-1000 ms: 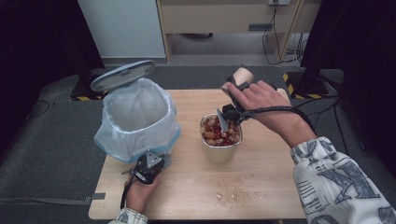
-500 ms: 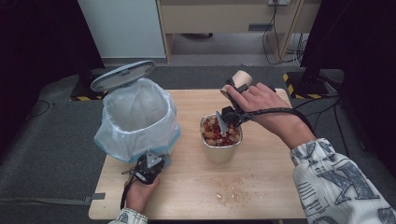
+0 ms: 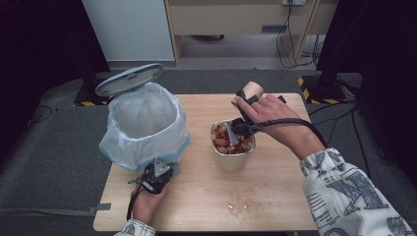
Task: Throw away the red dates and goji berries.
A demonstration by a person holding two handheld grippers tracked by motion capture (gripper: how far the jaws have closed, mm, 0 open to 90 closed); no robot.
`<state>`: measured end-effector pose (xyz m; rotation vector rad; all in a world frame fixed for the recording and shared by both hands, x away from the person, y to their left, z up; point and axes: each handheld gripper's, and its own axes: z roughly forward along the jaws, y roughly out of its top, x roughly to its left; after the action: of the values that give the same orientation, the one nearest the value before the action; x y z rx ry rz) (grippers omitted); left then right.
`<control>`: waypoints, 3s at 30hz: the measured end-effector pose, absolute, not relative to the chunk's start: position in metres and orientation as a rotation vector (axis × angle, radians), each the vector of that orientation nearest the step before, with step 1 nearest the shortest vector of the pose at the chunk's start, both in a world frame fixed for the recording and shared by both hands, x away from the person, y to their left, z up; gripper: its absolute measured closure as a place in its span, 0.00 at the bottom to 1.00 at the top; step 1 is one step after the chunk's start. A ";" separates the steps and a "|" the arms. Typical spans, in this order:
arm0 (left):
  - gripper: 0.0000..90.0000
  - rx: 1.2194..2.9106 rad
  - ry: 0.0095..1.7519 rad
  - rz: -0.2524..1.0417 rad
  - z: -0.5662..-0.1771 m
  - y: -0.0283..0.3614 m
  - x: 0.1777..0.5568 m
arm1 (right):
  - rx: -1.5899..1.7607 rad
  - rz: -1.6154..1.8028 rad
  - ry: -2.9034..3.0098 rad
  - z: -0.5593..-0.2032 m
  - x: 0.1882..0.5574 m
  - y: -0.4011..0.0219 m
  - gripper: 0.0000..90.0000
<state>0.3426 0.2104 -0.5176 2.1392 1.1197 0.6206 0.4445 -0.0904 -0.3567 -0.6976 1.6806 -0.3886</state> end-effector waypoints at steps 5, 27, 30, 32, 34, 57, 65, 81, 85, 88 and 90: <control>0.99 2.139 1.120 0.621 -0.518 0.210 0.343 | -0.595 -0.308 1.681 -0.343 0.448 -0.091 0.39; 0.99 2.138 1.121 0.620 -0.518 0.210 0.343 | -0.532 -0.229 1.750 -0.346 0.447 -0.101 0.38; 0.99 2.139 1.121 0.620 -0.518 0.210 0.343 | -0.476 -0.171 1.772 -0.340 0.448 -0.103 0.38; 0.99 2.137 1.121 0.619 -0.518 0.211 0.343 | -0.463 -0.151 1.774 -0.338 0.448 -0.104 0.38; 0.99 2.137 1.121 0.620 -0.518 0.210 0.343 | -0.454 -0.145 1.777 -0.337 0.448 -0.105 0.38; 0.99 2.136 1.121 0.620 -0.518 0.210 0.343 | -0.243 0.062 1.852 -0.313 0.455 -0.120 0.38; 0.99 2.136 1.120 0.619 -0.518 0.210 0.343 | -0.185 0.081 1.864 -0.309 0.459 -0.141 0.38; 0.99 2.133 1.120 0.619 -0.518 0.211 0.343 | 0.064 0.396 1.973 -0.296 0.464 -0.159 0.38; 0.99 2.134 1.120 0.620 -0.518 0.211 0.343 | 0.122 0.427 1.991 -0.293 0.470 -0.171 0.37; 0.99 2.134 1.121 0.620 -0.518 0.211 0.343 | 0.161 0.435 1.999 -0.293 0.474 -0.180 0.37; 0.99 2.134 1.120 0.620 -0.518 0.211 0.343 | 0.186 0.446 1.999 -0.292 0.476 -0.186 0.37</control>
<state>0.3427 0.2105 -0.5179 2.1338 1.1205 0.6198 0.4761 -0.1858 -0.2921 0.1856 1.9987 0.4456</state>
